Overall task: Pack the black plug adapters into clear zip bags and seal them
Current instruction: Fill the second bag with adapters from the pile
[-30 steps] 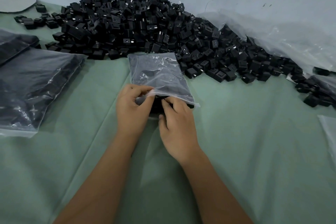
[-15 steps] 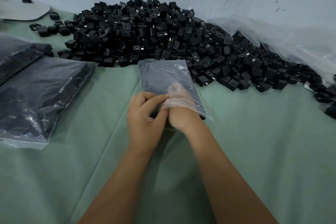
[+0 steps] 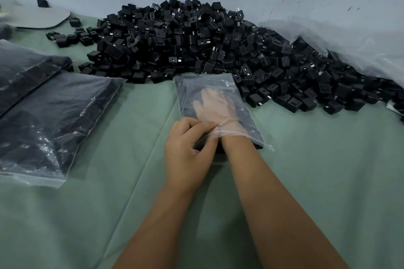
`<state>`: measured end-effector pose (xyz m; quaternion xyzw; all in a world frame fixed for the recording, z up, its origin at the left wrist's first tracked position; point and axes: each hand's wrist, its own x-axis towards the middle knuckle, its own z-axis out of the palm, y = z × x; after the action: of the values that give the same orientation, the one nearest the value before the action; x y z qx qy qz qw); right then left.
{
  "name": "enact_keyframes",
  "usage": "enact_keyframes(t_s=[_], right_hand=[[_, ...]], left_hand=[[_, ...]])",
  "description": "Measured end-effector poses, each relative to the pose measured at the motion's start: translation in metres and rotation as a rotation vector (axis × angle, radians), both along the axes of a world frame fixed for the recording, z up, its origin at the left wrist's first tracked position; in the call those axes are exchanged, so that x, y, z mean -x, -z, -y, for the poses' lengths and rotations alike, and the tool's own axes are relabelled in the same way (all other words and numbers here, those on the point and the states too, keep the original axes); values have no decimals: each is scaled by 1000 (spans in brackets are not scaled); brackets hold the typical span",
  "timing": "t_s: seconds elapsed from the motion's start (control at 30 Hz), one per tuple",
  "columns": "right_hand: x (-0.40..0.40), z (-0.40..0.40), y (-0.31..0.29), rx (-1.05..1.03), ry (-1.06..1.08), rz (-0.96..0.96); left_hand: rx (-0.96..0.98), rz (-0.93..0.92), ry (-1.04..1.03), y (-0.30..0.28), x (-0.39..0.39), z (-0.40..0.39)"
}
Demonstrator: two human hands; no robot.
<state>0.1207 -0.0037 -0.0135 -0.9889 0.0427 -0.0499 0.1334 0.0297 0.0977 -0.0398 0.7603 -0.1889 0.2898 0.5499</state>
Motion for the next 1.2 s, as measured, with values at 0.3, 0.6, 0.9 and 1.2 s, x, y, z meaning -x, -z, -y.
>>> enact_keyframes(t_s=[0.3, 0.6, 0.9, 1.2], right_hand=[[104, 9, 0, -13, -355, 284], [93, 57, -16, -649, 193, 825], [36, 104, 22, -391, 362, 3], [69, 104, 31, -774, 396, 366]], left_hand=[[17, -122, 3, -1, 0, -1], [-33, -365, 5, 1, -2, -2], [-205, -311, -24, 3, -8, -2], [-232, -313, -42, 4, -8, -1]])
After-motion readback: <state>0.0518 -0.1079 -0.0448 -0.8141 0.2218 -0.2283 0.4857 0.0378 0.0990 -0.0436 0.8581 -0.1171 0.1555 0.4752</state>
